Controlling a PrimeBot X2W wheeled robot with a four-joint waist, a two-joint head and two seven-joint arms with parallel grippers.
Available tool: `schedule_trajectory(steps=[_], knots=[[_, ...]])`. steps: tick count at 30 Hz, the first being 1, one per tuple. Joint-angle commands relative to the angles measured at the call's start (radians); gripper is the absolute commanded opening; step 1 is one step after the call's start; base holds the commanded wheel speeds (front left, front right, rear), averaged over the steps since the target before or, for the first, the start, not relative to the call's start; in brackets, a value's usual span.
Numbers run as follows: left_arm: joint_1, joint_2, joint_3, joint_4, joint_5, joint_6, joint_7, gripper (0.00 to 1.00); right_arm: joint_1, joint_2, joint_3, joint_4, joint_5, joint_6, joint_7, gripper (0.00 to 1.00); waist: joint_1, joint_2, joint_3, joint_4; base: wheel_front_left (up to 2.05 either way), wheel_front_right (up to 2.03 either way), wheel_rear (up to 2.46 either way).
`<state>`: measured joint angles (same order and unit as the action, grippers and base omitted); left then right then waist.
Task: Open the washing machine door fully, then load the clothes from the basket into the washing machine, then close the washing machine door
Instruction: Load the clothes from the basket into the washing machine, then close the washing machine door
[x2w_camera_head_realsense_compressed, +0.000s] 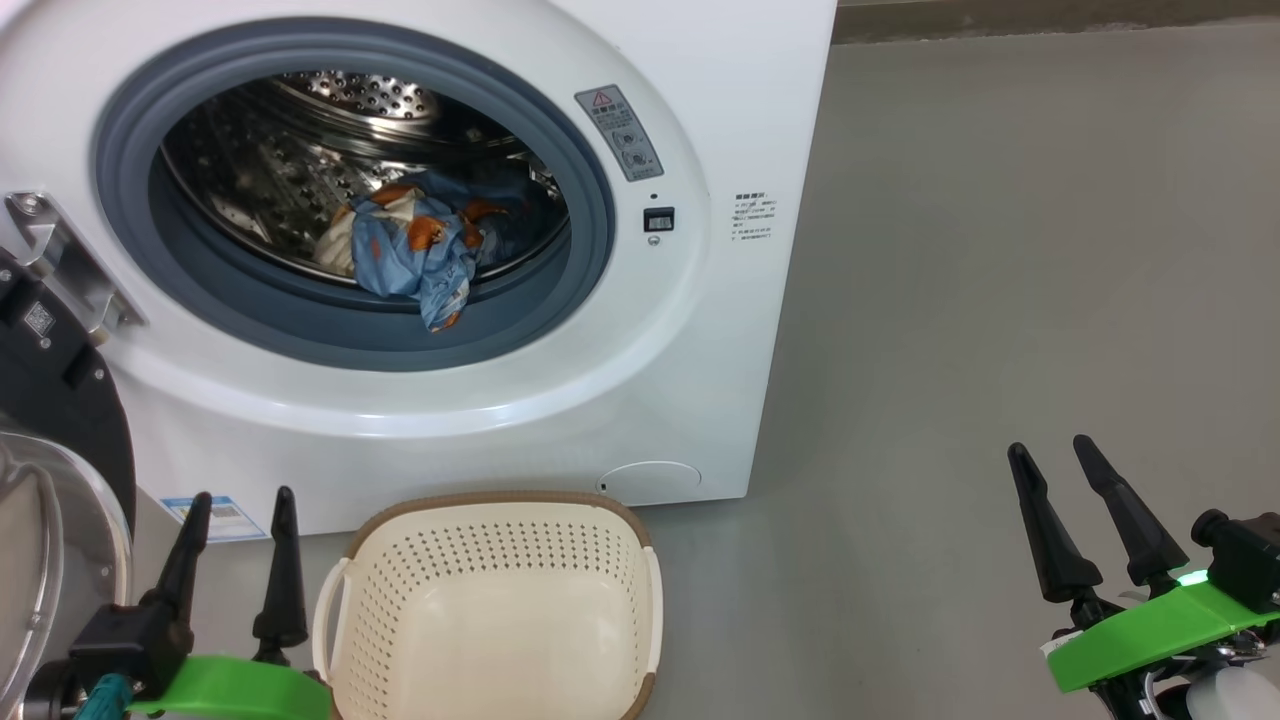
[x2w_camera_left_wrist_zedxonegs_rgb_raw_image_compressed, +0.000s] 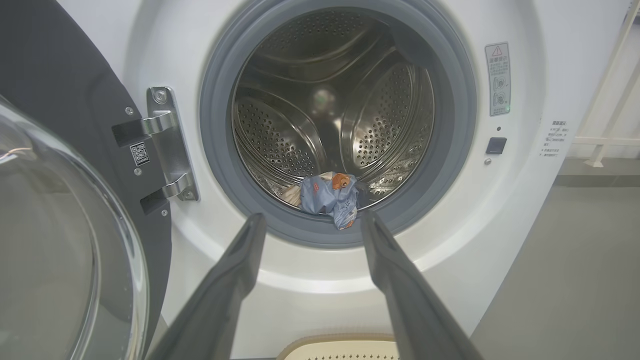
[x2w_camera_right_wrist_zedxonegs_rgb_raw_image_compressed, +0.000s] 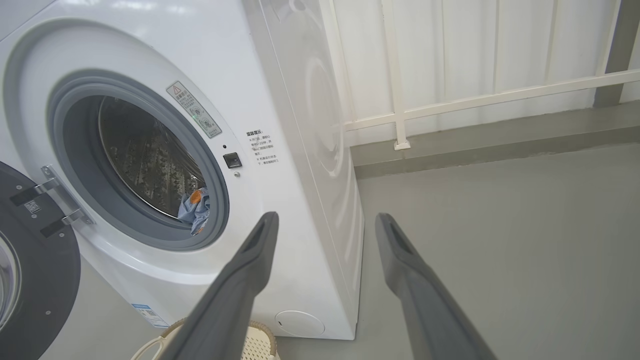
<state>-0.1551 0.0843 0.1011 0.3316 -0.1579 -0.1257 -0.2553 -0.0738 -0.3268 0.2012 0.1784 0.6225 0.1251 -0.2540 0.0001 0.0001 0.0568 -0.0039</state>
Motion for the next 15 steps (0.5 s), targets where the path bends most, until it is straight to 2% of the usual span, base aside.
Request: schedule_trajectory(steps=[1, 15], knots=[[-0.005, 0.028, 0.024, -0.033, -0.017, -0.005, -0.006, 1.0, -0.001, -0.023, 0.012, -0.025, -0.005, 0.006, -0.008, 1.0, -0.0001, -0.0001, 0.0, 0.0, 0.0, 0.0, 0.0], [-0.004, 0.029, 0.022, -0.018, -0.035, -0.005, -0.006, 1.0, -0.004, -0.02, 0.01, -0.024, -0.006, 0.006, -0.008, 1.0, -0.0001, -0.0001, 0.004, -0.005, -0.03, 0.03, 0.0]])
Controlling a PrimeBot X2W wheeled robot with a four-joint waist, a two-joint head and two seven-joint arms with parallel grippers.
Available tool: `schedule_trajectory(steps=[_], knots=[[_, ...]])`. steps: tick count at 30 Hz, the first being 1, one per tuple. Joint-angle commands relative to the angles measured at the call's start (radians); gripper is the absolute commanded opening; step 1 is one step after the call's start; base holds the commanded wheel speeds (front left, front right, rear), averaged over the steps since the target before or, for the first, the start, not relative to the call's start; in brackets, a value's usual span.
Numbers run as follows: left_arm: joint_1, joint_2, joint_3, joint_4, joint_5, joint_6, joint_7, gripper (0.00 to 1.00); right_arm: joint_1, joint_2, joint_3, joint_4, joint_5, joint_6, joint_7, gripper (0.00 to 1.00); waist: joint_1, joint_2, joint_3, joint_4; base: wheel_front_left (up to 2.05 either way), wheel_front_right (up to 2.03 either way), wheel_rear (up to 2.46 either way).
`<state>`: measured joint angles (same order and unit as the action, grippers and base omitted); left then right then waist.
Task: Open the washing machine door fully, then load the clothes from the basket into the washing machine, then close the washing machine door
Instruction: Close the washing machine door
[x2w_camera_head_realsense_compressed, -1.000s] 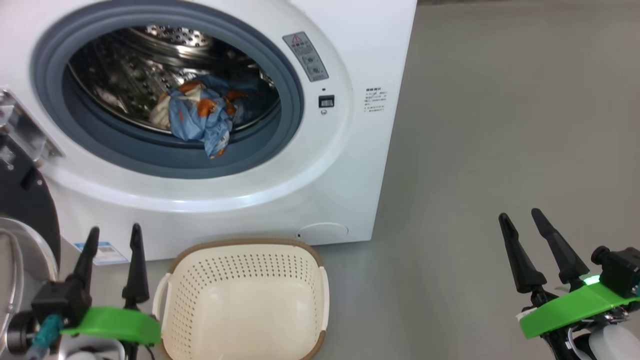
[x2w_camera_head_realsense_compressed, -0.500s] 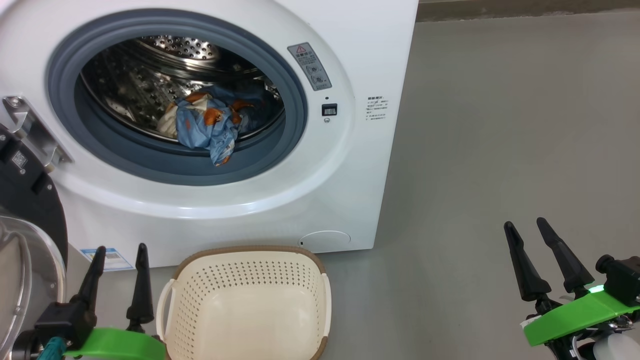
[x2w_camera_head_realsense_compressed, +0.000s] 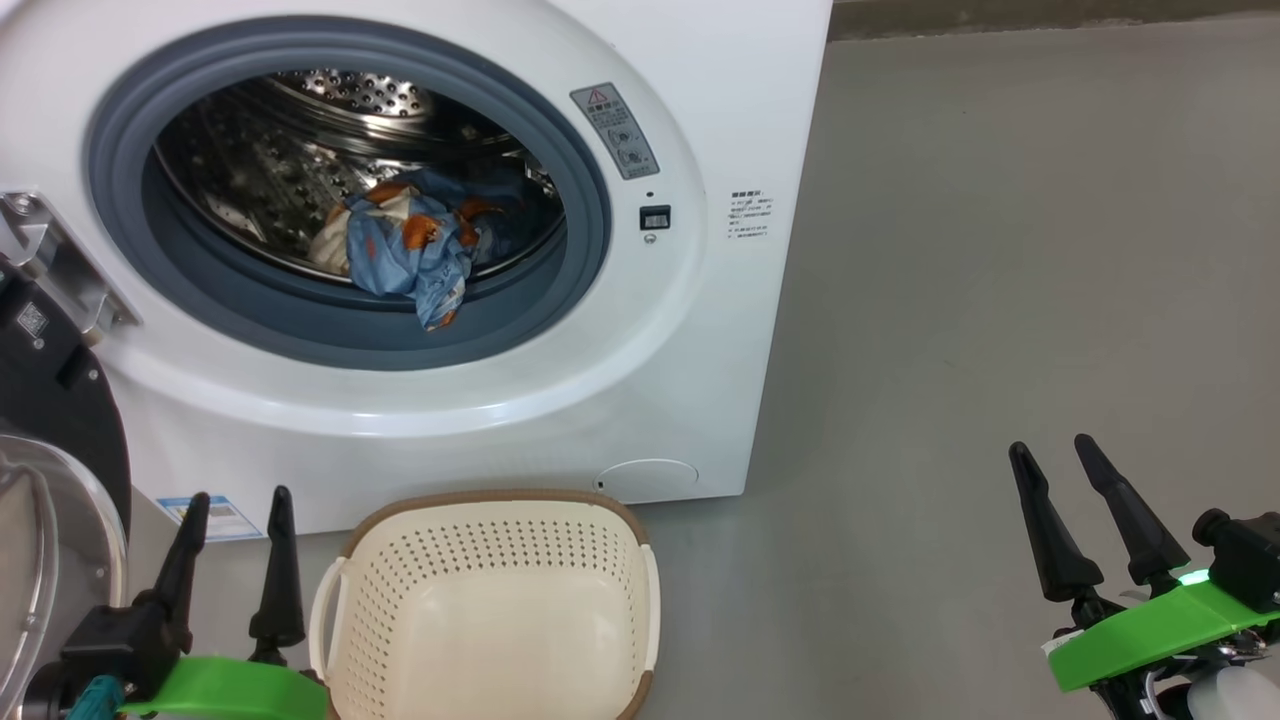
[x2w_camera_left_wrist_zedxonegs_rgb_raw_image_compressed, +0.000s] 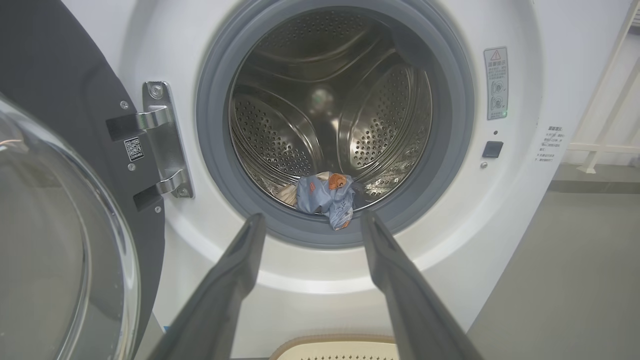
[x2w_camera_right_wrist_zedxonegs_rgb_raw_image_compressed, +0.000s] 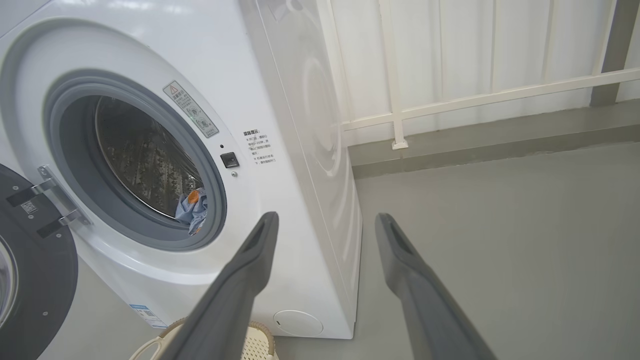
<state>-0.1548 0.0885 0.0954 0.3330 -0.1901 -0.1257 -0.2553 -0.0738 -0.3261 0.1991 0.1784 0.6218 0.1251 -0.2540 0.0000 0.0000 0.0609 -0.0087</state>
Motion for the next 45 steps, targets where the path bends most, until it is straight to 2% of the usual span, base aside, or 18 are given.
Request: schedule_trajectory(steps=[1, 23, 37, 45], knots=[[-0.005, 0.025, 0.031, -0.019, 0.002, -0.005, -0.006, 1.0, -0.004, -0.021, 0.012, -0.025, -0.006, 0.006, -0.008, 1.0, 0.0, 0.0, 0.001, -0.001, -0.4, 0.4, 0.0], [-0.009, 0.028, 0.023, -0.047, 0.002, -0.005, -0.006, 1.0, -0.016, -0.022, 0.006, -0.029, -0.006, 0.006, -0.008, 1.0, 0.0, 0.0, 0.022, 0.001, -1.29, 1.29, 0.0], [0.005, 0.019, 0.019, -0.044, -0.003, -0.005, -0.006, 1.0, -0.016, -0.023, 0.009, -0.03, -0.007, 0.006, -0.008, 1.0, 0.0, 0.0, 0.015, 0.01, -0.11, 0.11, 0.0], [0.019, 0.005, 0.036, -0.049, 0.005, -0.005, -0.006, 1.0, -0.017, -0.027, 0.026, -0.038, -0.011, 0.006, -0.008, 1.0, 0.0, 0.0, 0.012, 0.071, 0.0, 0.0, 0.0]])
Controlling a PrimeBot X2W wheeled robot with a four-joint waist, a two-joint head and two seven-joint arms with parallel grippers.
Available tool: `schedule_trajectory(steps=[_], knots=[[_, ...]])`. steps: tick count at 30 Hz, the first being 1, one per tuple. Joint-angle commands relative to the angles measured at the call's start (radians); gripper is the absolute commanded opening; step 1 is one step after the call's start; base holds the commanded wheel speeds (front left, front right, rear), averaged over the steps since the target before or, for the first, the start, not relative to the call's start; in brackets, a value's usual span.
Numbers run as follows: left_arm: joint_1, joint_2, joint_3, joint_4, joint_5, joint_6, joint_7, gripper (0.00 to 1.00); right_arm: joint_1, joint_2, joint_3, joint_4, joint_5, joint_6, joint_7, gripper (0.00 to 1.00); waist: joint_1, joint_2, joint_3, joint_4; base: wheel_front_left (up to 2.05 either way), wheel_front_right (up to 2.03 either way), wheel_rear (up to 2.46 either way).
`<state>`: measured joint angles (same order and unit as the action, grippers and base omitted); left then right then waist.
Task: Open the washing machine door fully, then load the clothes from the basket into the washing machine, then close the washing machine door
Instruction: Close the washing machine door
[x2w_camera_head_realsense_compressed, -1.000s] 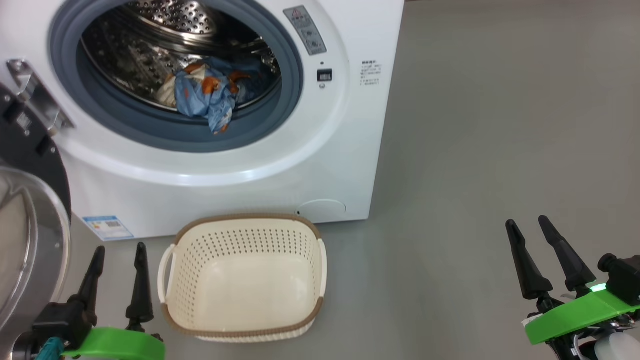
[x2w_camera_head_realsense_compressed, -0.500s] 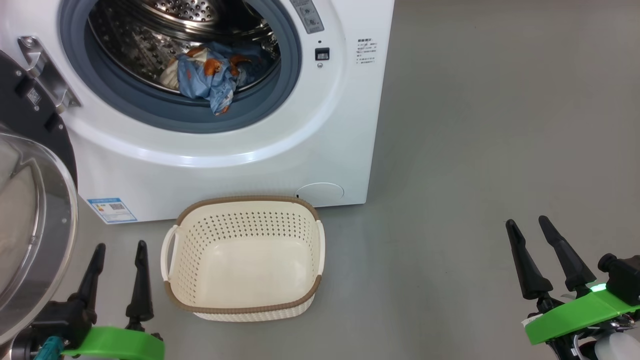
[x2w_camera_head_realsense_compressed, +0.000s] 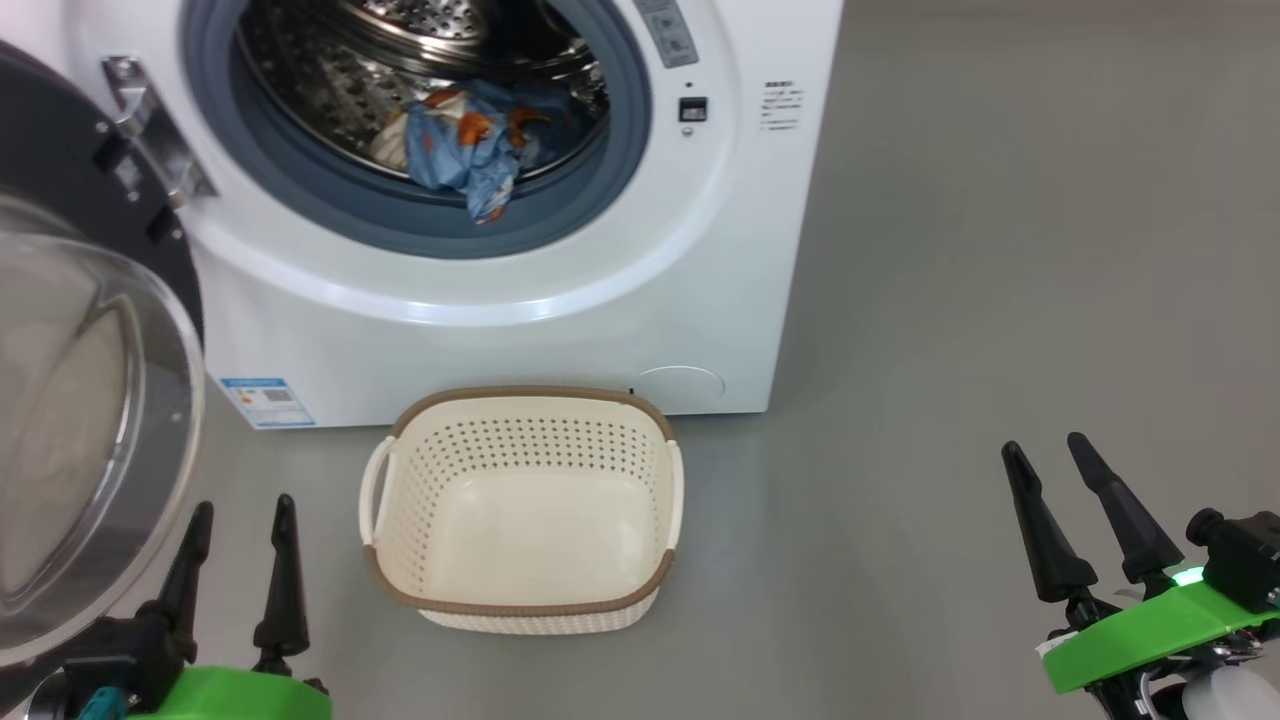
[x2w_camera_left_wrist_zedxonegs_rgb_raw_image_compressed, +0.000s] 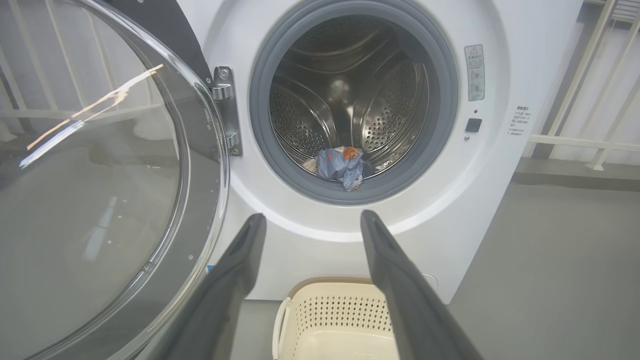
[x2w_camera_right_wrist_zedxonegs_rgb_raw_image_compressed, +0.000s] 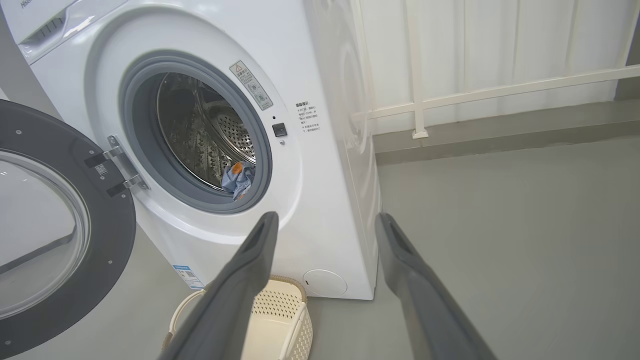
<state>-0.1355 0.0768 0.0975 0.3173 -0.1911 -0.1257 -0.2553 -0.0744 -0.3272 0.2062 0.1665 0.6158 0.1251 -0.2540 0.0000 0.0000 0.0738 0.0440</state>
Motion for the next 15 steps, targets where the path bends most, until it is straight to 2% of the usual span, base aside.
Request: schedule_trajectory(steps=[1, 15], knots=[[0.002, 0.015, 0.037, -0.035, 0.007, -0.005, -0.006, 1.0, -0.017, -0.026, 0.021, -0.027, -0.005, 0.006, -0.008, 1.0, 0.0, 0.0, -0.002, 0.028, 0.0, 0.0, 0.0], [0.055, -0.009, 0.089, -0.058, 0.017, -0.003, -0.006, 1.0, -0.029, -0.043, 0.069, -0.032, -0.002, 0.006, -0.008, 1.0, 0.0, 0.0, -0.016, 0.232, 0.0, 0.0, 0.0]])
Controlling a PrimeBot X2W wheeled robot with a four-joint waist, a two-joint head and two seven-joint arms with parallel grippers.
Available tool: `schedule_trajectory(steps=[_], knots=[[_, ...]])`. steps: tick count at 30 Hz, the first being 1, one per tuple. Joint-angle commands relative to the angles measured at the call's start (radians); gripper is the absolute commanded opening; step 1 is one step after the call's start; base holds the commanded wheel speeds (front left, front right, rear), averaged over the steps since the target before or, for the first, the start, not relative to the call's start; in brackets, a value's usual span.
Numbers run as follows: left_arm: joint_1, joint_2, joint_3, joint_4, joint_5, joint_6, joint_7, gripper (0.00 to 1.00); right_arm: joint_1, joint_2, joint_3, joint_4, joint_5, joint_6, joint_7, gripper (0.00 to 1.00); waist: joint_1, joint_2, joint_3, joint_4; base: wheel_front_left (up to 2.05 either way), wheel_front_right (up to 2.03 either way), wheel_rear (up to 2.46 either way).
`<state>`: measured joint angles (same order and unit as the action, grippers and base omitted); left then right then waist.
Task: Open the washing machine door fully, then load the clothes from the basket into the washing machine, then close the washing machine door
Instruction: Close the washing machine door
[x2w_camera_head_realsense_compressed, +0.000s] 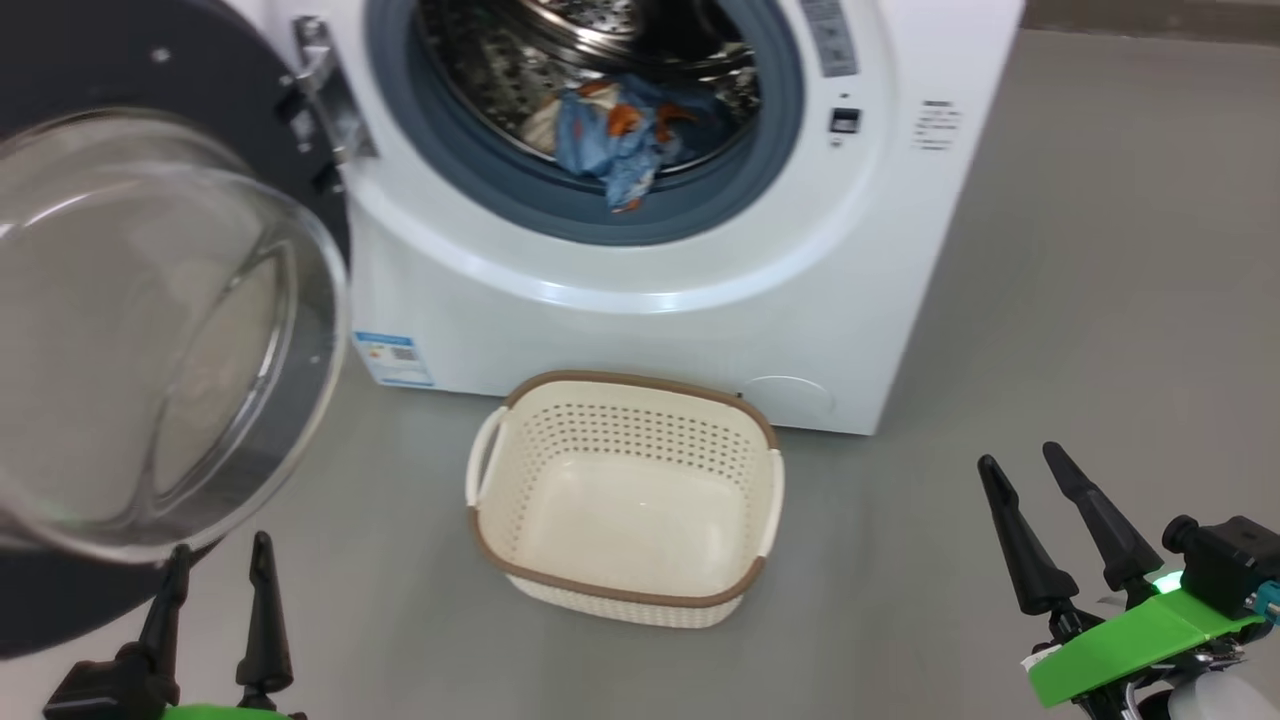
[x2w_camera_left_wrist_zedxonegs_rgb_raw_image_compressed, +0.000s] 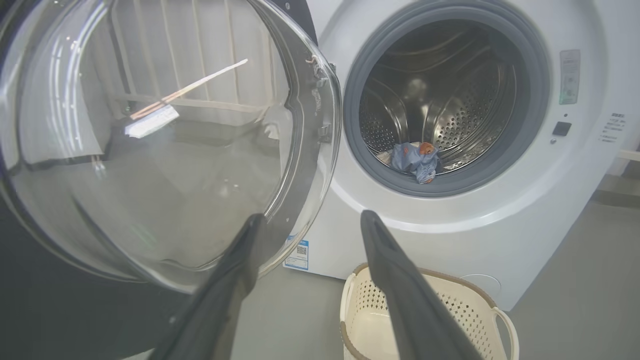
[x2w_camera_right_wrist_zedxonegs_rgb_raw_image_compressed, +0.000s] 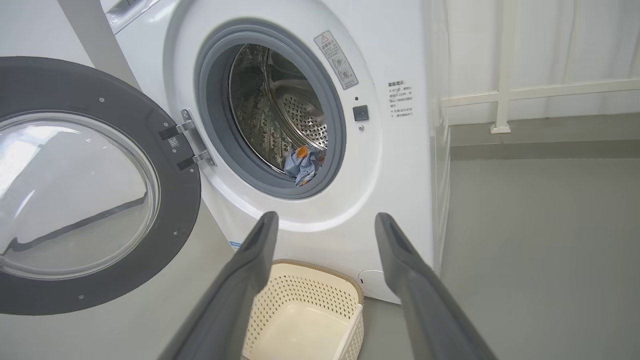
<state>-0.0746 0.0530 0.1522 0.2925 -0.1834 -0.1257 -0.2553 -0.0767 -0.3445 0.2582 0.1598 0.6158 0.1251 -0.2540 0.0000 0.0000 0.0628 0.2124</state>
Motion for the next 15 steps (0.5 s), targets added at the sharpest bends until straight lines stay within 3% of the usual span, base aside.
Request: schedule_trajectory(steps=[1, 15], knots=[[-0.002, 0.013, 0.036, -0.034, 0.011, -0.003, -0.006, 1.0, -0.027, -0.027, 0.02, -0.025, -0.002, 0.006, -0.008, 1.0, 0.0, 0.0, -0.005, 0.081, 0.0, 0.0, 0.0], [0.046, 0.0, 0.08, -0.058, 0.013, 0.006, -0.006, 1.0, -0.043, -0.039, 0.076, -0.027, 0.002, 0.006, -0.008, 1.0, 0.0, 0.0, -0.009, 0.306, 0.0, 0.0, 0.0]])
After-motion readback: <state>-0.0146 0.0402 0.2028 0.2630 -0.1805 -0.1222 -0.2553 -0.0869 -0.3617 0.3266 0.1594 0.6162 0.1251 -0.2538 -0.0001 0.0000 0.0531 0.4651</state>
